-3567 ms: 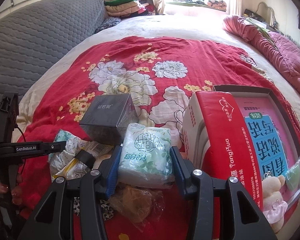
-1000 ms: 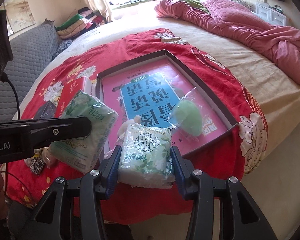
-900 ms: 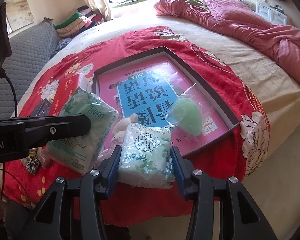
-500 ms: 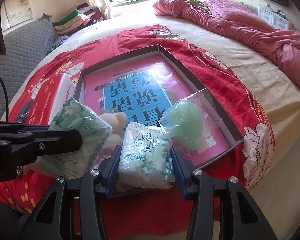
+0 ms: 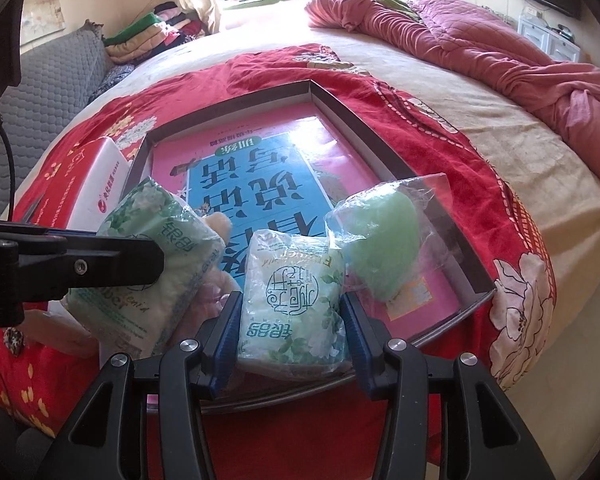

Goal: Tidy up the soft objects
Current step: 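Lower both tissue packs onto the tray beside the sponge and open both tools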

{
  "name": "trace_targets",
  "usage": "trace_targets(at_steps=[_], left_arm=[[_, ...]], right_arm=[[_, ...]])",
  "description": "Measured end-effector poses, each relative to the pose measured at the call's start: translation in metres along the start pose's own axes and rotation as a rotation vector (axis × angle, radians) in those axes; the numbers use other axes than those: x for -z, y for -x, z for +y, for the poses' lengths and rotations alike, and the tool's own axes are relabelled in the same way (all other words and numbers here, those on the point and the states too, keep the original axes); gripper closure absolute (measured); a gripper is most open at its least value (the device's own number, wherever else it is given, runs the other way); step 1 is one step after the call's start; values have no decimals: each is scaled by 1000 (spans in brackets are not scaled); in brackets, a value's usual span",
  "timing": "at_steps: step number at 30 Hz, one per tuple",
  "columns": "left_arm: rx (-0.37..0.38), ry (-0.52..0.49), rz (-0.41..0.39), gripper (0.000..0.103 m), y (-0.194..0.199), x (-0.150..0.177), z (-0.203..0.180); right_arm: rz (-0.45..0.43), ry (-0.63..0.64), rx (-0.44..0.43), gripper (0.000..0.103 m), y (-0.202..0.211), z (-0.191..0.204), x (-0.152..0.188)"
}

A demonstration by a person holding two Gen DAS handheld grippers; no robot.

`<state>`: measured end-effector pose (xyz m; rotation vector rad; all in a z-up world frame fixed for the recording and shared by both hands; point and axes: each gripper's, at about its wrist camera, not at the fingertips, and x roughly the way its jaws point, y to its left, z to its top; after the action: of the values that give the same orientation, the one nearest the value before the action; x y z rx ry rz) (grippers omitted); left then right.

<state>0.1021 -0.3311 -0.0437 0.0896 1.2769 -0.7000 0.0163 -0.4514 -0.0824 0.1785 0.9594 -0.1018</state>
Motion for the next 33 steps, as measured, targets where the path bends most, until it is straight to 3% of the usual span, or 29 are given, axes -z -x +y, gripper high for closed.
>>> trace_targets(at_steps=[7, 22, 33], left_arm=[[1, 12, 3, 77, -4, -4, 3], [35, -8, 9, 76, -13, -7, -8], [33, 10, 28, 56, -18, -4, -8]], right_arm=[[-3, 9, -3, 51, 3, 1, 1], [-44, 2, 26, 36, 34, -6, 9], [-34, 6, 81, 33, 36, -12, 11]])
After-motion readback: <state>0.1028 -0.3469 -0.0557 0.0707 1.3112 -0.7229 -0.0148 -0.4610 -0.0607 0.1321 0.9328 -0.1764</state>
